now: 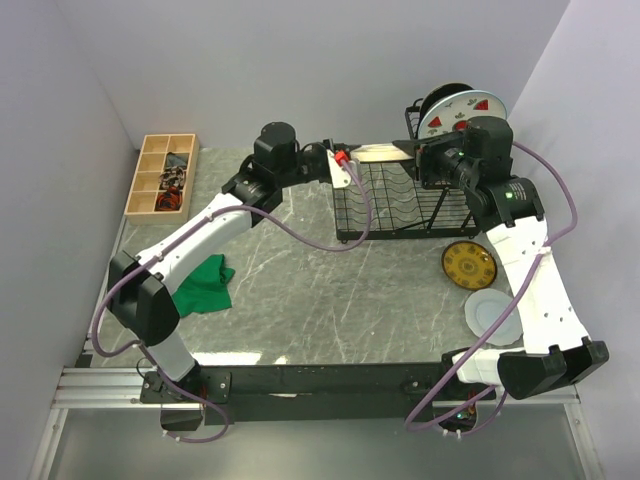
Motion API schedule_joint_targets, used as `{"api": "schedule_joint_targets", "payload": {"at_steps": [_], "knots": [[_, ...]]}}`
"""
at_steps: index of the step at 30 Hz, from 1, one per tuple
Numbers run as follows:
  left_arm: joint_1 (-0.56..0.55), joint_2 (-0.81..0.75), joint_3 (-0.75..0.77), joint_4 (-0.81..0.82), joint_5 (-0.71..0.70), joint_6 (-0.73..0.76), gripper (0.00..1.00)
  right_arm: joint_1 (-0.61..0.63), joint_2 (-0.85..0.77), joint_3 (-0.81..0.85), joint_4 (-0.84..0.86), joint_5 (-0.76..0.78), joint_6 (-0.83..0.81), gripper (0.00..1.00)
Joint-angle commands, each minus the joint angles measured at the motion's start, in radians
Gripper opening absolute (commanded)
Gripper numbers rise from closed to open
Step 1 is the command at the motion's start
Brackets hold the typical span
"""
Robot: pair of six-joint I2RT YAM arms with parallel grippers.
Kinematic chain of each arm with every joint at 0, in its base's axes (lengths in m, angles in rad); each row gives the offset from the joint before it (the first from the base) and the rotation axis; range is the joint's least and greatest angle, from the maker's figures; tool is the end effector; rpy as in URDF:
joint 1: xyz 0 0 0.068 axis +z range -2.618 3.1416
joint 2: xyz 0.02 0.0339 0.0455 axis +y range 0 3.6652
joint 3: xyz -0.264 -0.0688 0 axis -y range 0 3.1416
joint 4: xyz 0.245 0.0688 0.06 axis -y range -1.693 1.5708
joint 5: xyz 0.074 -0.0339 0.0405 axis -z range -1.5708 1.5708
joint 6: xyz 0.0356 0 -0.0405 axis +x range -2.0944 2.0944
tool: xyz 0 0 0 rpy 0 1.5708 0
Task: Load the plates into the dish rack
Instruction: Pass the plate from the left arm to the right
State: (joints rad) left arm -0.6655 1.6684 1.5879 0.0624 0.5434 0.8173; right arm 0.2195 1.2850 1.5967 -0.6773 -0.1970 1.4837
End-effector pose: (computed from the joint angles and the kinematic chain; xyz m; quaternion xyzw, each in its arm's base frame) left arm 0.3027 -0.2610 0.4145 0.6028 0.3799 -0.1397 0.6876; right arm 0.2543 0.0639 0.4601 0.4394 0.6944 0.4777 0.3106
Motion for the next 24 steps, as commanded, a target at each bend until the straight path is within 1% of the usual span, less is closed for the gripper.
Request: {"api": "schedule_joint_targets", "payload": {"at_steps": [1,3,4,7,8,10,11,12,14,17,19,20,24], "knots": [[-0.013,-0.107,0.073,0.185,0.013,0.045,0.01,-0.008,-0.024,-0.001,0.051,0.019,-0.036,0.13],[-0.014,-0.102,0.078,0.177,0.009,0.063,0.01,-0.008,-0.026,0.003,0.068,0.016,-0.045,0.02],[-0.014,-0.101,0.084,0.175,-0.002,0.066,0.01,-0.008,-0.027,0.003,0.073,0.015,-0.046,0.00],[-0.013,-0.093,0.092,0.183,-0.014,0.075,0.01,-0.009,-0.035,-0.010,0.102,0.007,-0.049,0.00],[-0.014,-0.091,0.093,0.188,-0.017,0.079,0.03,-0.006,-0.038,-0.014,0.108,0.002,-0.048,0.00],[-0.013,-0.091,0.087,0.218,-0.025,0.065,0.12,-0.006,-0.039,-0.012,0.130,-0.002,-0.051,0.00],[-0.014,-0.099,0.080,0.235,-0.028,0.057,0.24,-0.006,-0.042,-0.012,0.139,-0.004,-0.051,0.00],[-0.013,-0.102,0.073,0.269,-0.031,0.042,0.32,-0.006,-0.042,-0.009,0.153,-0.005,-0.054,0.00],[-0.013,-0.108,0.061,0.281,-0.031,0.025,0.44,-0.008,-0.044,-0.004,0.169,-0.007,-0.063,0.00],[-0.013,-0.125,0.041,0.287,-0.039,0.008,0.55,-0.008,-0.044,0.011,0.197,-0.010,-0.077,0.00],[-0.014,-0.136,0.015,0.287,-0.045,0.002,0.57,-0.008,-0.041,0.019,0.206,-0.015,-0.088,0.00],[-0.014,-0.150,0.006,0.290,-0.048,-0.003,0.60,-0.009,-0.041,0.025,0.209,-0.016,-0.091,0.00],[-0.013,-0.193,-0.042,0.290,-0.080,-0.027,0.67,-0.015,-0.047,0.046,0.219,0.002,-0.112,0.00]]}}
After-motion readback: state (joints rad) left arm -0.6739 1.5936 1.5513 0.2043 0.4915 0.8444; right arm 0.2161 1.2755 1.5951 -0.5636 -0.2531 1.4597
